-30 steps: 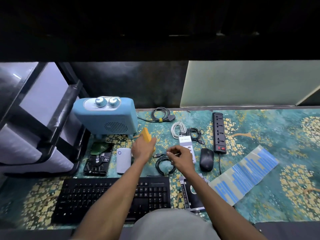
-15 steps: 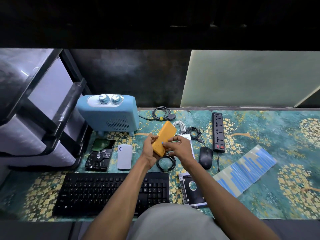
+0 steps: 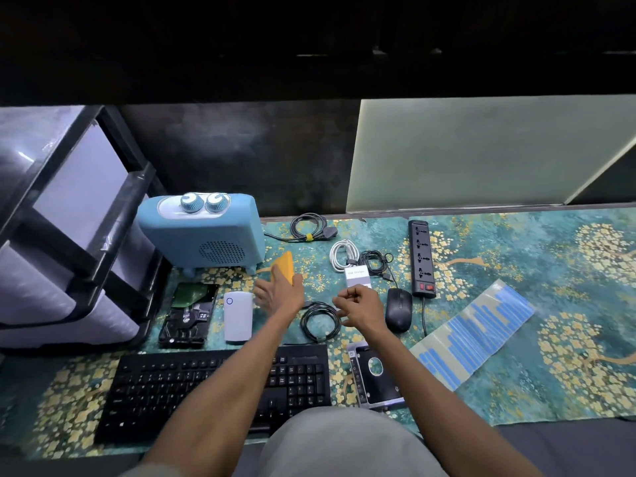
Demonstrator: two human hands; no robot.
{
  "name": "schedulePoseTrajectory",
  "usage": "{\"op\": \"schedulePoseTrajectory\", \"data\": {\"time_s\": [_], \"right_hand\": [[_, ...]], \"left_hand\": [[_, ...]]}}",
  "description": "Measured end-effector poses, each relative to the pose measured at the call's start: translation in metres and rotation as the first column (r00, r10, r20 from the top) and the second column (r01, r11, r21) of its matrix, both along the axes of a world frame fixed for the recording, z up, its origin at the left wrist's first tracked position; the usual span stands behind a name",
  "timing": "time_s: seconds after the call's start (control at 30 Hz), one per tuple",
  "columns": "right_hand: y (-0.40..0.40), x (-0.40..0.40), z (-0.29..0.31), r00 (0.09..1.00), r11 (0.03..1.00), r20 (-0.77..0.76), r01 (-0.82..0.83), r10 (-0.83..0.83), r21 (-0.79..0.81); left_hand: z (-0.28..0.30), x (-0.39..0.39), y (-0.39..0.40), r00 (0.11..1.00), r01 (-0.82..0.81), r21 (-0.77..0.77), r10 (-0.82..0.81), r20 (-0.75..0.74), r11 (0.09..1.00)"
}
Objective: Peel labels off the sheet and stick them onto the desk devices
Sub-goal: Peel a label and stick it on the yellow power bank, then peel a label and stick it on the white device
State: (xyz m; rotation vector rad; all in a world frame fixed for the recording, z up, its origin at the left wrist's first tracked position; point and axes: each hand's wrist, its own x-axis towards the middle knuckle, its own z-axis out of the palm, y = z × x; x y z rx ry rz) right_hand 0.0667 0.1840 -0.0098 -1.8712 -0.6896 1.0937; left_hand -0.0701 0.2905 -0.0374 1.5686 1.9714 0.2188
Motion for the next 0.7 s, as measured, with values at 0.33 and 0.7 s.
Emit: {"op": "schedulePoseTrajectory", "data": {"time_s": [0.33, 0.7], "right_hand": [[-0.004, 0.012, -0.009, 1.0, 0.998, -0.02, 0.005, -0.006, -0.062], [-0.012, 0.02, -0.011, 0.996, 0.995, 0.0, 0.086, -0.086, -0.053]], "left_hand": [[-0.012, 0.0, 0.019, 0.963, 0.162, -0.026, -0.164, -0.212, 0.986], [0.002, 0.05, -0.057, 0.936, 0.353, 0.165, -0.347, -0.065, 0.921]]}}
